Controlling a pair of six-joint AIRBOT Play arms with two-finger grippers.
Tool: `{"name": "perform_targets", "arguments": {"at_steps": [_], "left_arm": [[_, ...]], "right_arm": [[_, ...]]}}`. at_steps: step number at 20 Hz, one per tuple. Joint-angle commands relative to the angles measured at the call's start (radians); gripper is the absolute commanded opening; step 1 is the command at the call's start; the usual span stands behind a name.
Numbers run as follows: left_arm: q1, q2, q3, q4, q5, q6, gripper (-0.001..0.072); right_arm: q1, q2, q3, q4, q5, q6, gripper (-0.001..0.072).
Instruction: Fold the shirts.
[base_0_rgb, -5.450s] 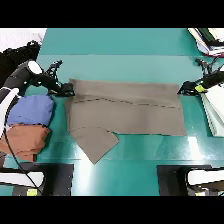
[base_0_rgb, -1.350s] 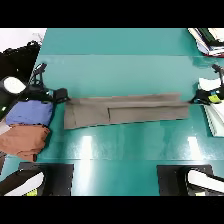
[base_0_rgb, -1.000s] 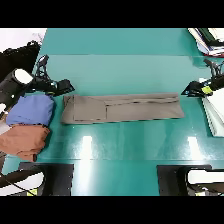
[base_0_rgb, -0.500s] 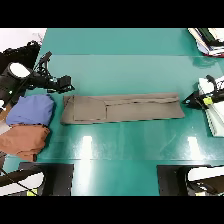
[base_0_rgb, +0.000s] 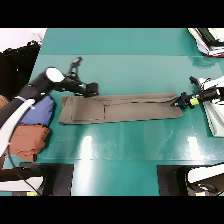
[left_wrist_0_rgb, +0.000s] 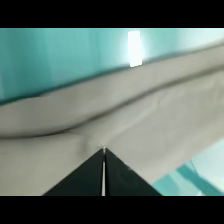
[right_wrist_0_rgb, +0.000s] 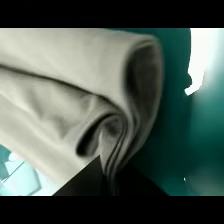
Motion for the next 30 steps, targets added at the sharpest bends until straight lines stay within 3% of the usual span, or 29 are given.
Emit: {"name": "perform_targets", "arguments": {"at_steps": [1, 4, 9, 18, 21, 24, 30], "left_arm": [[-0.132, -0.140, 0.121, -0.003, 0.006, -0.005, 0.0028], [-0.208, -0.273, 0.252, -0.003, -0.011, -0.006, 0.0028], [-0.256, -0.398, 0.358, -0.007, -0.018, -0.059, 0.0028], [-0.246, -0.409, 0.358, -0.026, 0.051, -0.058, 0.0028], [-0.167, -0.352, 0.358, 0.009, -0.031, -0.058, 0.0027], [-0.042, -0.220, 0.358, 0.159, -0.113, -0.058, 0.0028], [0.238, 0.073, 0.358, 0.316, -0.159, -0.058, 0.0029]], "right_arm": [[0.018, 0.097, 0.039, 0.096, 0.043, -0.020, 0.0014], [0.061, 0.208, 0.152, 0.202, 0.057, 0.073, 0.0013], [0.237, 0.286, 0.355, 0.234, 0.057, 0.169, 0.0014], [0.518, 0.273, 0.454, 0.235, -0.005, 0.211, 0.0014], [0.584, 0.246, 0.454, 0.235, -0.037, 0.210, 0.0014], [0.685, 0.204, 0.454, 0.236, -0.091, 0.181, 0.0014], [0.995, 0.048, 0.454, 0.235, -0.327, 0.098, 0.0031]]}}
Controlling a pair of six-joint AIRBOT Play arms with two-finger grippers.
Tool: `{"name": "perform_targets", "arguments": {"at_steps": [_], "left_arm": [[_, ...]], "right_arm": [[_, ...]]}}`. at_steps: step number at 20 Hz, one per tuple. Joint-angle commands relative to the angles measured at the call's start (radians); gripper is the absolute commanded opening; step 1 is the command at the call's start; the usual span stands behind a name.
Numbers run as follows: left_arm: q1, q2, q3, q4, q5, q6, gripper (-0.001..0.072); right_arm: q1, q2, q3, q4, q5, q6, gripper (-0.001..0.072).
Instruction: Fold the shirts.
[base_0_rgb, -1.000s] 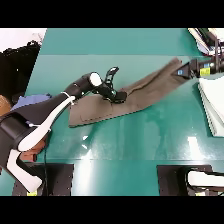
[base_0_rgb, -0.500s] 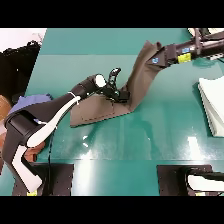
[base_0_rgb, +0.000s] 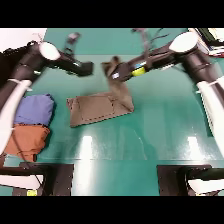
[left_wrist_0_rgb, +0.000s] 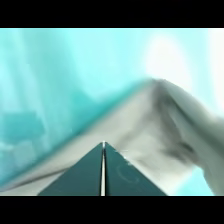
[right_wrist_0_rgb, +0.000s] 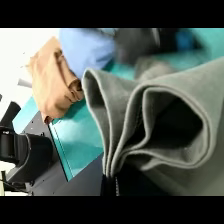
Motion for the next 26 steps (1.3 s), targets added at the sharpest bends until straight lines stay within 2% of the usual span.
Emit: {"name": "perform_targets", "arguments": {"at_steps": [1, 2, 3, 4, 6, 8, 11, 15, 16, 17, 18, 22, 26], "left_arm": [[0.143, 0.146, 0.000, 0.082, -0.025, 0.002, 0.0028], [0.168, 0.172, 0.000, 0.082, -0.026, 0.001, 0.0028], [0.183, 0.185, 0.000, 0.082, -0.031, 0.001, 0.0029], [0.188, 0.196, 0.000, 0.084, -0.035, 0.002, 0.0029], [0.188, 0.199, -0.001, 0.080, -0.053, 0.002, 0.0029], [0.188, 0.199, -0.001, 0.074, -0.068, 0.002, 0.0028], [0.188, 0.199, -0.001, 0.072, -0.103, 0.002, 0.0029], [0.188, 0.198, -0.001, 0.067, -0.122, 0.002, 0.0029], [0.188, 0.198, -0.001, 0.058, -0.122, 0.002, 0.0029], [0.188, 0.198, -0.001, 0.052, -0.121, 0.002, 0.0029], [0.188, 0.197, -0.001, 0.049, -0.119, 0.002, 0.0028], [0.188, 0.192, -0.003, 0.045, -0.118, 0.002, 0.0028], [0.188, 0.192, -0.006, 0.045, -0.118, 0.002, 0.0029]], "right_arm": [[0.177, -0.101, 0.001, 0.000, -0.134, -0.071, 0.0184], [0.214, -0.129, 0.001, 0.000, -0.146, -0.084, 0.0383], [0.238, -0.151, 0.001, 0.000, -0.150, -0.089, 0.0518], [0.253, -0.169, 0.001, -0.001, -0.140, -0.089, 0.0567], [0.243, -0.177, 0.001, -0.017, -0.079, -0.089, 0.0552], [0.193, -0.163, 0.000, -0.079, 0.017, -0.087, 0.0454], [0.073, -0.102, -0.080, -0.171, 0.060, -0.076, 0.0454], [-0.175, -0.006, -0.306, -0.193, -0.003, -0.058, 0.0455], [-0.230, 0.000, -0.347, -0.192, -0.005, -0.058, 0.0466], [-0.286, -0.005, -0.381, -0.183, -0.005, -0.058, 0.0602], [-0.326, -0.017, -0.404, -0.163, -0.003, -0.058, 0.0679], [-0.380, -0.117, -0.418, -0.025, -0.002, -0.064, 0.0680], [-0.274, -0.250, -0.285, -0.010, 0.004, -0.062, 0.0666]]}}
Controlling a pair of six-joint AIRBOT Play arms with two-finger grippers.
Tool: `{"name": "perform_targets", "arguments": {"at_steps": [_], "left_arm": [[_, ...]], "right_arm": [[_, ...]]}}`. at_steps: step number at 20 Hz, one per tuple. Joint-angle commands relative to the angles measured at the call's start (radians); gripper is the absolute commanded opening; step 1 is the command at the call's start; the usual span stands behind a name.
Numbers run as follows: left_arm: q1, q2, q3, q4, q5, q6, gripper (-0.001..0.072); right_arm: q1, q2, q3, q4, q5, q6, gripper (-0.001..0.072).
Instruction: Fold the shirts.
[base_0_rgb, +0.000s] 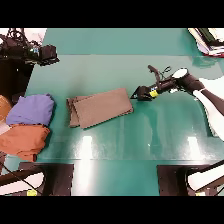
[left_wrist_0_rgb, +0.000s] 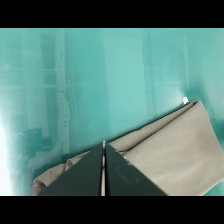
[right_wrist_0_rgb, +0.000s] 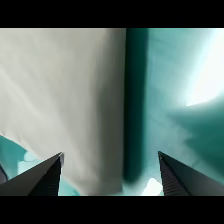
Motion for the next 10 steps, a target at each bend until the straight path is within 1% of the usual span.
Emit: {"name": "perform_targets", "arguments": {"at_steps": [1, 2, 3, 4, 5, 6, 7, 8, 9, 10], "left_arm": [[0.000, -0.001, -0.001, -0.003, -0.001, 0.000, 0.0029], [0.000, -0.001, -0.001, -0.003, -0.001, 0.000, 0.0029], [0.000, -0.001, -0.001, -0.004, -0.002, 0.000, 0.0029], [0.000, -0.001, -0.001, -0.005, -0.002, 0.000, 0.0029], [0.000, -0.001, -0.001, -0.007, -0.002, 0.000, 0.0029], [0.000, -0.001, -0.001, -0.015, -0.002, 0.005, 0.0029], [0.000, -0.001, -0.001, -0.027, -0.002, 0.011, 0.0029], [0.000, -0.001, -0.001, -0.042, -0.002, 0.013, 0.0029], [-0.003, -0.001, -0.001, -0.061, 0.000, 0.029, 0.0029], [-0.015, -0.001, -0.001, -0.065, 0.001, 0.047, 0.0028]], "right_arm": [[0.071, -0.117, 0.102, 0.050, 0.007, 0.002, 0.0650], [0.096, -0.151, 0.137, 0.067, 0.014, 0.011, 0.0613], [0.121, -0.186, 0.172, 0.082, 0.032, 0.016, 0.0555], [0.140, -0.214, 0.203, 0.096, 0.054, 0.019, 0.0551], [0.158, -0.238, 0.233, 0.095, 0.079, 0.019, 0.0453], [0.173, -0.254, 0.259, 0.093, 0.099, 0.018, 0.0274], [0.184, -0.258, 0.274, 0.092, 0.101, 0.018, 0.0145], [0.190, -0.257, 0.285, 0.092, 0.097, 0.012, 0.0053], [0.189, -0.257, 0.303, 0.092, 0.100, -0.002, 0.0015], [0.185, -0.251, 0.318, 0.089, 0.101, -0.004, 0.0014]]}}
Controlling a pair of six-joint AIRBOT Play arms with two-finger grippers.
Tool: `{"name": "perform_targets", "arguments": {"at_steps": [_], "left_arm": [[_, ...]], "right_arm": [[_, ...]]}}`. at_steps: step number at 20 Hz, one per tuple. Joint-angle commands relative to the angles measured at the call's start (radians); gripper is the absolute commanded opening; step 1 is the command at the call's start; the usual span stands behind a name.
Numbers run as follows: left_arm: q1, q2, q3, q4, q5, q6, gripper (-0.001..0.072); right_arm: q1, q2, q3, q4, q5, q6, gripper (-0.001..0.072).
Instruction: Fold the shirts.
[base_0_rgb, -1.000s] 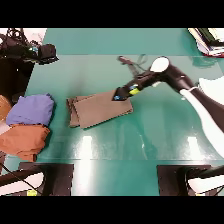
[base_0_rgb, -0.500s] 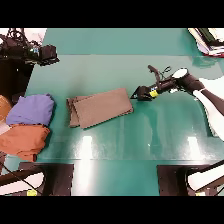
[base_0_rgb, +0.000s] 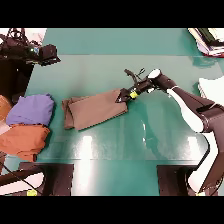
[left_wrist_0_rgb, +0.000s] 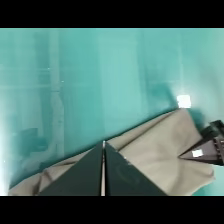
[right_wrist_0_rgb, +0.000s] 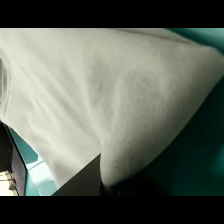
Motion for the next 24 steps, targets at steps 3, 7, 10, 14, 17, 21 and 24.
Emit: {"name": "perform_targets", "arguments": {"at_steps": [3, 7, 10, 14, 17, 21, 24], "left_arm": [[-0.101, -0.001, 0.000, -0.032, 0.013, 0.046, 0.0028], [-0.270, -0.001, 0.000, -0.033, 0.086, 0.046, 0.0028], [-0.381, -0.001, 0.000, -0.033, 0.174, 0.045, 0.0028], [-0.466, -0.001, 0.000, -0.032, 0.235, 0.045, 0.0029], [-0.472, -0.001, 0.000, -0.040, 0.237, 0.045, 0.0029], [-0.472, -0.001, 0.000, -0.040, 0.238, 0.045, 0.0029], [-0.472, -0.001, 0.000, -0.040, 0.238, 0.045, 0.0029]], "right_arm": [[-0.041, 0.057, 0.066, -0.033, -0.011, -0.010, 0.0014], [-0.245, 0.217, 0.066, -0.167, -0.045, 0.028, 0.0014], [-0.477, 0.325, 0.066, -0.202, -0.077, 0.028, 0.0014], [-0.787, 0.402, 0.066, -0.204, -0.123, 0.027, 0.0014], [-0.970, 0.401, 0.066, -0.196, -0.175, 0.027, 0.0014], [-1.099, 0.387, 0.066, -0.194, -0.202, 0.027, 0.0014], [-1.125, 0.387, 0.078, -0.088, -0.249, 0.026, 0.0014]]}}
